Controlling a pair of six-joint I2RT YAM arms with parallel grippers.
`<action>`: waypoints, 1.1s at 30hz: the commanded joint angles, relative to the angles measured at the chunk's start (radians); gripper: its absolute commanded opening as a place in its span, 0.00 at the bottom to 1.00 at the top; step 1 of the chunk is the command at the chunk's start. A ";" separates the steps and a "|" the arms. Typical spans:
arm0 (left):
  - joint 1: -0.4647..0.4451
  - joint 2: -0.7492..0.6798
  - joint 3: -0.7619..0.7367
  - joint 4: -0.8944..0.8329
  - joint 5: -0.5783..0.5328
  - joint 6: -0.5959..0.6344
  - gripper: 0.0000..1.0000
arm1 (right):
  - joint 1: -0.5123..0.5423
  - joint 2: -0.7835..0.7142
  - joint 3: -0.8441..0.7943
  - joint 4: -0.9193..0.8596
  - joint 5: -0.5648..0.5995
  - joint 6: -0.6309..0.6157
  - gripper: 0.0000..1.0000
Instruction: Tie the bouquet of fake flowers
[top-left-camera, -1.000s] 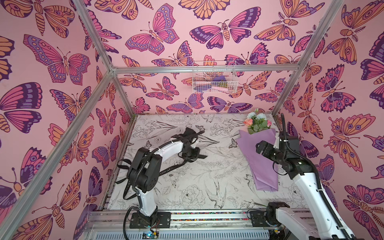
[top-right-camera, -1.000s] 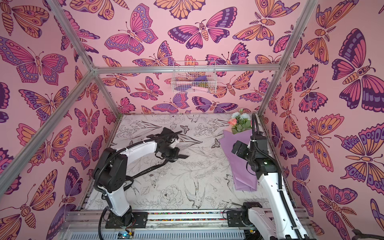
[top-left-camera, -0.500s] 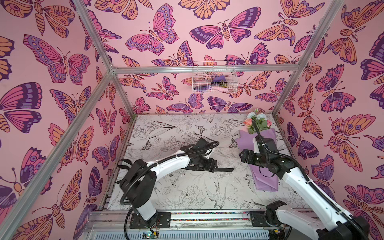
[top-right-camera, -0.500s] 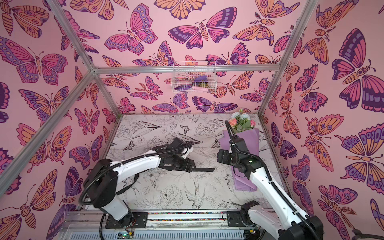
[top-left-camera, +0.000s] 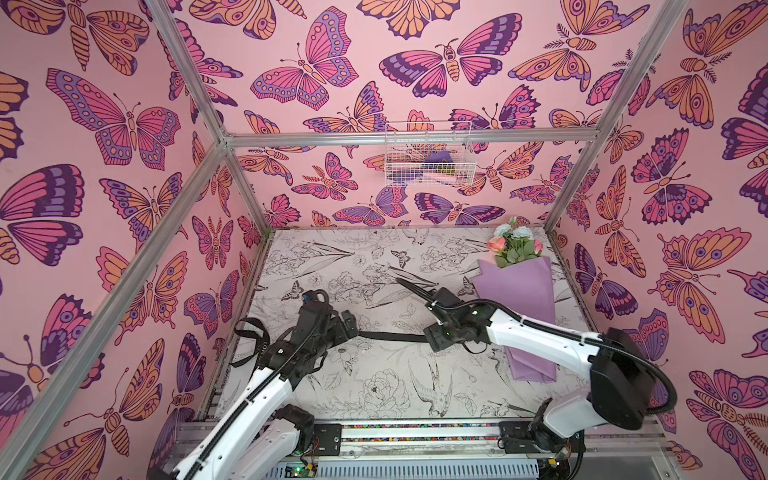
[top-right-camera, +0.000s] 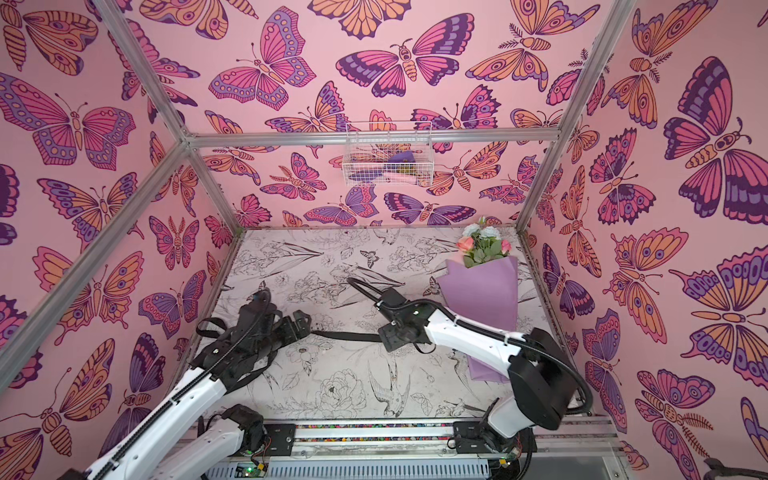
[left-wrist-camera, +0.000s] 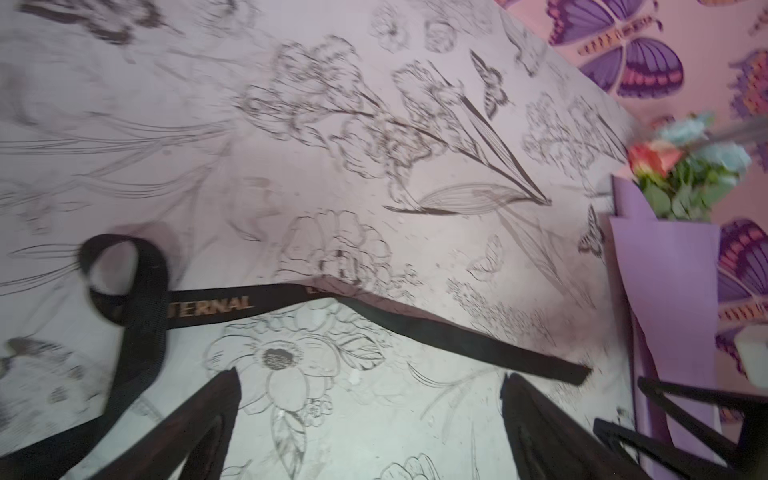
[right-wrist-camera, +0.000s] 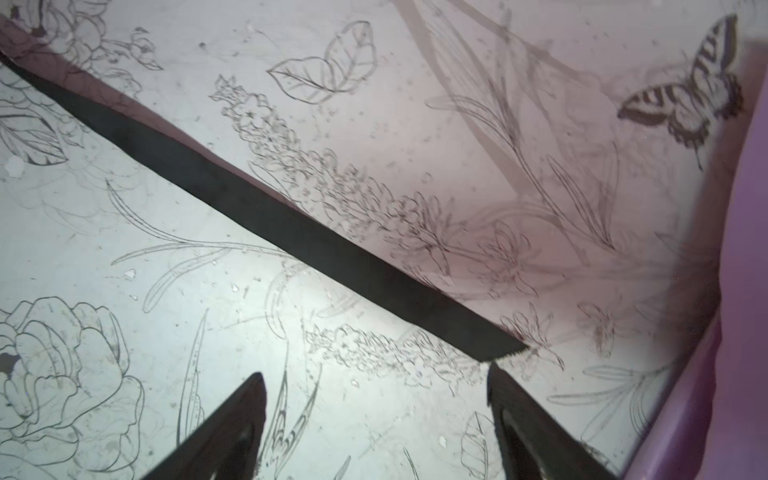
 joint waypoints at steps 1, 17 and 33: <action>0.078 -0.072 -0.040 -0.109 -0.118 -0.093 1.00 | 0.047 0.094 0.094 0.011 0.021 -0.099 0.84; 0.305 -0.058 -0.075 -0.156 -0.025 -0.156 1.00 | 0.112 0.530 0.460 0.020 -0.084 -0.210 0.83; 0.320 -0.069 -0.087 -0.152 -0.019 -0.141 1.00 | 0.048 0.619 0.406 0.028 -0.089 -0.094 0.20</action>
